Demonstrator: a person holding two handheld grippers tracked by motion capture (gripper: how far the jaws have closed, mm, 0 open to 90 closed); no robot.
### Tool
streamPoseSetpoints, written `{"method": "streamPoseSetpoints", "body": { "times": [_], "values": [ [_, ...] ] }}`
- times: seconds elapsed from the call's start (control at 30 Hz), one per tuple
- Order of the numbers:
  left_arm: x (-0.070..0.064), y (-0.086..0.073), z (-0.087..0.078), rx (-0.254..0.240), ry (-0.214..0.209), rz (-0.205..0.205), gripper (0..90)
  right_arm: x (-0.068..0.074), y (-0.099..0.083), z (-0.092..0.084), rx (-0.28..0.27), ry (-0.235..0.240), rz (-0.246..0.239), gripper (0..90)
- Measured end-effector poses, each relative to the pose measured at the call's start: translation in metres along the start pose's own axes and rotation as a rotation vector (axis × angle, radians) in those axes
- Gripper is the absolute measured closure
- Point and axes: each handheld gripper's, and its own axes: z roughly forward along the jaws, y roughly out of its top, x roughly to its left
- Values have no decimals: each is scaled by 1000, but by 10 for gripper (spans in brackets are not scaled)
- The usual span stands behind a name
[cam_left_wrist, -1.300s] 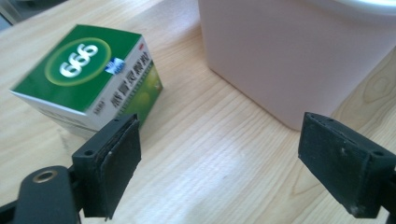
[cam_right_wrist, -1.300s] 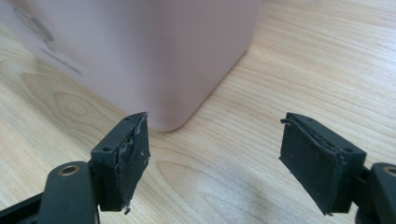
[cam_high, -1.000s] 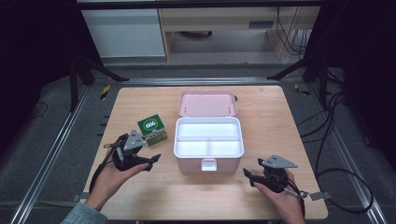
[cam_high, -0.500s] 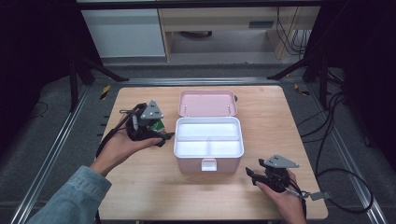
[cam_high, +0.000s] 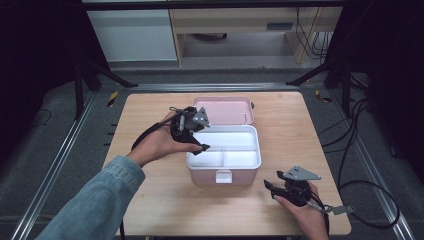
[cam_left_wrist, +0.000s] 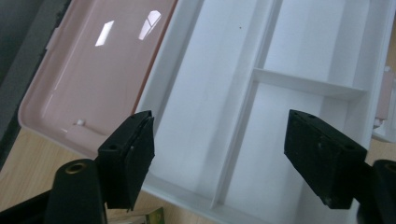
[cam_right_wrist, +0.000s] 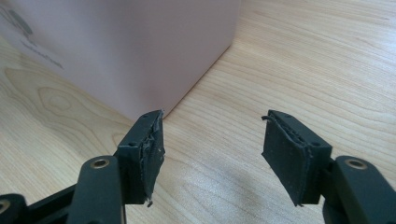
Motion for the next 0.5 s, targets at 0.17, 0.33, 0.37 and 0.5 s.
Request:
{"method": "streamPoseSetpoints", "body": {
  "times": [0.17,0.33,0.37,0.5],
  "values": [
    [-4,9,18,59,-43,58,378,0,0,0,1,7,-6,424],
    [-3,17,32,106,-78,96,528,-1,-1,-1,-1,15,-9,470],
    [-4,19,34,109,-85,102,547,-1,-1,-1,-1,18,-11,478],
    [-6,26,41,133,-123,123,629,-1,-1,-2,-5,24,-12,504]
  ]
}}
